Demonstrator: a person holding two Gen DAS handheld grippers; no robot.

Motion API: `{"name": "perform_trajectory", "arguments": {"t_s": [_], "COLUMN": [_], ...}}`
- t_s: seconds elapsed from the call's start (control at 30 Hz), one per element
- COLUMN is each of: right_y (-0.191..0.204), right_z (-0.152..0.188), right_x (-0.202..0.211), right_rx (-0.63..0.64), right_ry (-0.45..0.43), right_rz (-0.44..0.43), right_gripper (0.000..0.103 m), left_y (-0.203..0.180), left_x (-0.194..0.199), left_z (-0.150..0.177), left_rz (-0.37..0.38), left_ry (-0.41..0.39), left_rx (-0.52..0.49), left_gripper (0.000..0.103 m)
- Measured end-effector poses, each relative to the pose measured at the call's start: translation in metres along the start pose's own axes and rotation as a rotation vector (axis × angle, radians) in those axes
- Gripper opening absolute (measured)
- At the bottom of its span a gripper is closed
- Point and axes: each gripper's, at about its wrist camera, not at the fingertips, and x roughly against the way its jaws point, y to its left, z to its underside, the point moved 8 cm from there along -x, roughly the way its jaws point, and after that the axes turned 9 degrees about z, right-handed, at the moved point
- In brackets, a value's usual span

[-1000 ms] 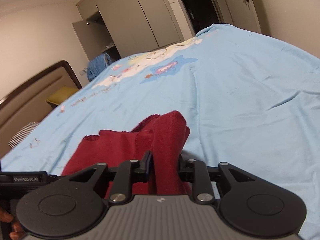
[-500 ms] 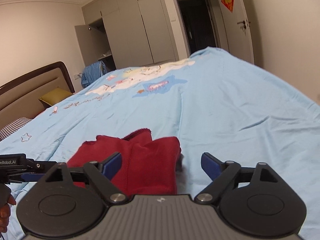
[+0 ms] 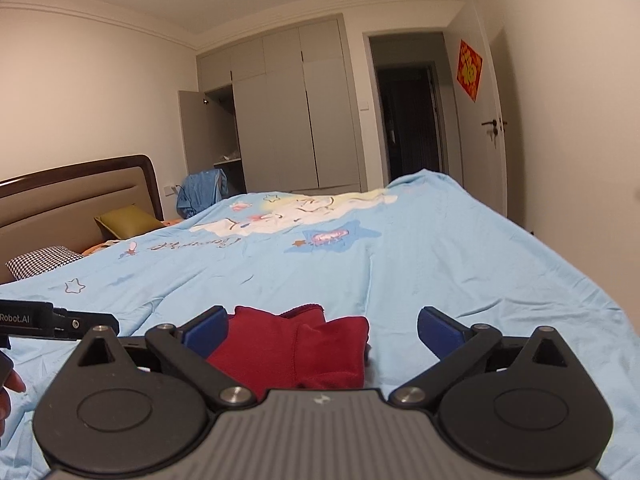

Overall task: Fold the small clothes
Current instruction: 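Open both grippers and lift them away from the folded sweater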

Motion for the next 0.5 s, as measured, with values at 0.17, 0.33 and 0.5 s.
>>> {"name": "perform_trajectory", "arguments": {"t_s": [0.17,0.33,0.5], "right_y": [0.003,0.004,0.006], "right_z": [0.007,0.021,0.039], "right_x": [0.033,0.063,0.084], "right_rx": [0.025,0.054,0.070], "right_ry": [-0.032,-0.058,-0.055], "right_rz": [0.013,0.027,0.041], "right_gripper": [0.103,0.103,0.103], "left_y": [-0.013,-0.022,-0.027], "left_x": [0.029,0.053,0.069], "left_z": [0.014,0.036,0.059], "left_rz": [-0.007,-0.006,-0.013], "left_ry": [-0.029,-0.062,-0.074], "left_rx": [-0.033,-0.049,-0.080], "left_gripper": [0.102,0.102,0.102]}}
